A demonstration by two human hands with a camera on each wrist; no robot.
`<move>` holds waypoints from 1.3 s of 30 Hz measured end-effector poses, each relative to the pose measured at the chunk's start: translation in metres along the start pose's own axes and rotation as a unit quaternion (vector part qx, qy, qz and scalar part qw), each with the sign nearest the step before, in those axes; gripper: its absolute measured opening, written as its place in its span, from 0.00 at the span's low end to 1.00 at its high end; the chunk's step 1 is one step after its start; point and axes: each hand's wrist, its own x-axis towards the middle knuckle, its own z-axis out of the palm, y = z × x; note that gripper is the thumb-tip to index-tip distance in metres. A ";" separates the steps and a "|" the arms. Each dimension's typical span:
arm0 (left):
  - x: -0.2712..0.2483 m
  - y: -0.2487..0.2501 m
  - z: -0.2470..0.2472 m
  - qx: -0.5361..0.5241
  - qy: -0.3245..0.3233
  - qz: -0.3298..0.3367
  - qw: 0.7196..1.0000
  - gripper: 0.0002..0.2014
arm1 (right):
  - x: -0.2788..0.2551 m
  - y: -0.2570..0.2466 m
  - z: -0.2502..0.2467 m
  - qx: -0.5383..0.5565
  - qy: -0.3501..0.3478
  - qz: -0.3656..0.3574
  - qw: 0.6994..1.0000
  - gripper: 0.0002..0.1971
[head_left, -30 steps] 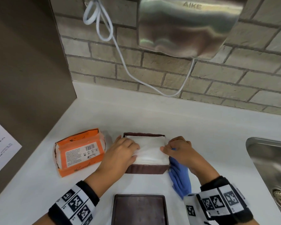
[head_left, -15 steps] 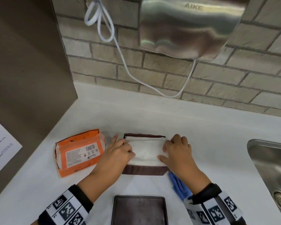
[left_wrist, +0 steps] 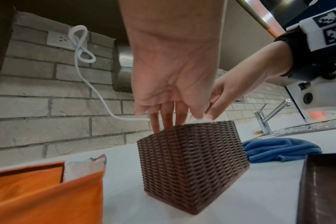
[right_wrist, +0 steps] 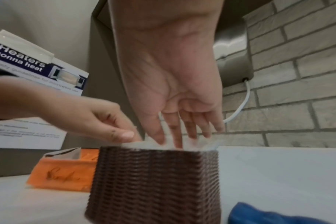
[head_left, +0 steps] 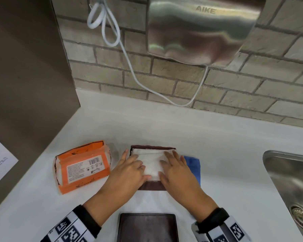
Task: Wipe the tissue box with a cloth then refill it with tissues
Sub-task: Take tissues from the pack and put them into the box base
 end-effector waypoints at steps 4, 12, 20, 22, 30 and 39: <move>-0.004 -0.003 0.002 0.006 0.013 -0.006 1.000 0.25 | -0.013 0.022 -0.018 0.094 0.079 0.151 0.981 0.09; 0.003 0.005 0.002 -0.005 0.050 -0.023 0.998 0.23 | -0.009 -0.014 -0.023 0.095 0.196 0.070 0.973 0.21; -0.004 0.017 0.015 -0.070 -0.056 -0.053 0.995 0.27 | 0.007 -0.040 0.004 0.209 -0.119 0.039 0.970 0.44; -0.005 0.019 0.019 -0.032 -0.072 -0.079 0.994 0.27 | 0.007 -0.036 0.005 0.164 -0.131 0.059 0.976 0.53; -0.005 0.019 0.015 0.023 -0.083 -0.066 0.994 0.27 | 0.011 -0.039 -0.002 0.091 -0.167 0.148 0.971 0.54; -0.011 0.015 0.015 -0.012 -0.060 -0.125 0.990 0.30 | 0.020 -0.024 -0.011 0.128 -0.146 0.183 0.964 0.34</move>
